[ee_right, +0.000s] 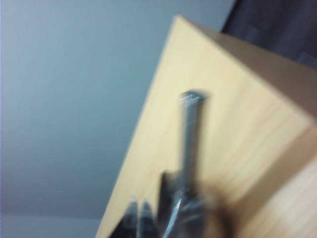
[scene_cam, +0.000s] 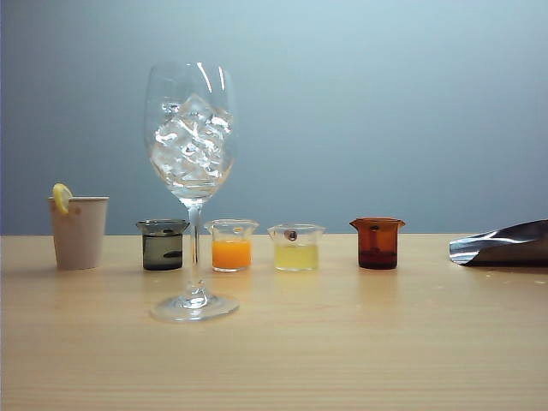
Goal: Pick up the ice scoop on the desk filled with ice cubes, pour the ice into the goblet, and finally put the scoop back on the table.
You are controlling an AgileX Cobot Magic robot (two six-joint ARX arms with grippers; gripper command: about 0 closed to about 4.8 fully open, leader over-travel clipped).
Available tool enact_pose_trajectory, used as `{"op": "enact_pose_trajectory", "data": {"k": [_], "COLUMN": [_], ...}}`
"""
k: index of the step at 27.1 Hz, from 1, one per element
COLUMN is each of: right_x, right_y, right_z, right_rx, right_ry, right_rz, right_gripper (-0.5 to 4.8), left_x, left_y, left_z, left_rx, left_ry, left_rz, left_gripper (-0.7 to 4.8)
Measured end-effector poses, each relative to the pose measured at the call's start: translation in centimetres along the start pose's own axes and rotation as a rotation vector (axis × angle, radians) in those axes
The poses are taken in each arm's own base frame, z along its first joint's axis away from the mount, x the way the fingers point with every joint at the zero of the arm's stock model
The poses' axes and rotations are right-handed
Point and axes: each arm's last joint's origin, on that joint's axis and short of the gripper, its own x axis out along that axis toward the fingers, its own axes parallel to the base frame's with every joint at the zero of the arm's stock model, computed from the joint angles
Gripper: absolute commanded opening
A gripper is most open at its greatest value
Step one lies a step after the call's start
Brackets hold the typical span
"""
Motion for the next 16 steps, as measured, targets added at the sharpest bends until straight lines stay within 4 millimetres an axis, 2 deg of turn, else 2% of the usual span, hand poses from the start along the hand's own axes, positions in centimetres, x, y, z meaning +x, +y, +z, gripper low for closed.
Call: {"op": "enact_pose_trajectory", "data": {"k": [4, 7, 8, 10, 13, 16], "right_x": [-1.5, -2.7, -3.1, -5.2, -7.2, -9.1], "right_y": [3.3, 6.9, 8.3, 12.3, 14.8, 15.9], "right_z": [-1.8, -4.4, -5.2, -7.6, -10.3, -12.1], "right_rx": [-0.062, -0.124, -0.157, -0.278, -0.401, -0.532], "right_ry": [0.024, 0.077, 0.083, 0.072, 0.094, 0.099], "right_rz": [0.072, 0.139, 0.167, 0.202, 0.193, 0.156], "right_gripper": [-0.10, -0.09, -0.10, -0.09, -0.09, -0.09], "left_x": [-1.1, -2.2, -2.6, -4.3, -5.5, -6.0], "left_y": [-0.2, -0.3, -0.4, -0.5, -0.5, -0.5], "left_z": [0.0, 0.0, -0.1, -1.0, -2.3, -4.7], "left_rx": [-0.017, -0.039, -0.037, -0.029, -0.030, -0.060], "left_ry": [-0.043, -0.088, -0.099, -0.161, -0.205, -0.239], "left_rz": [0.002, -0.001, 0.000, 0.024, 0.062, 0.070], "left_gripper": [-0.06, -0.06, -0.06, -0.06, -0.06, -0.06]}}
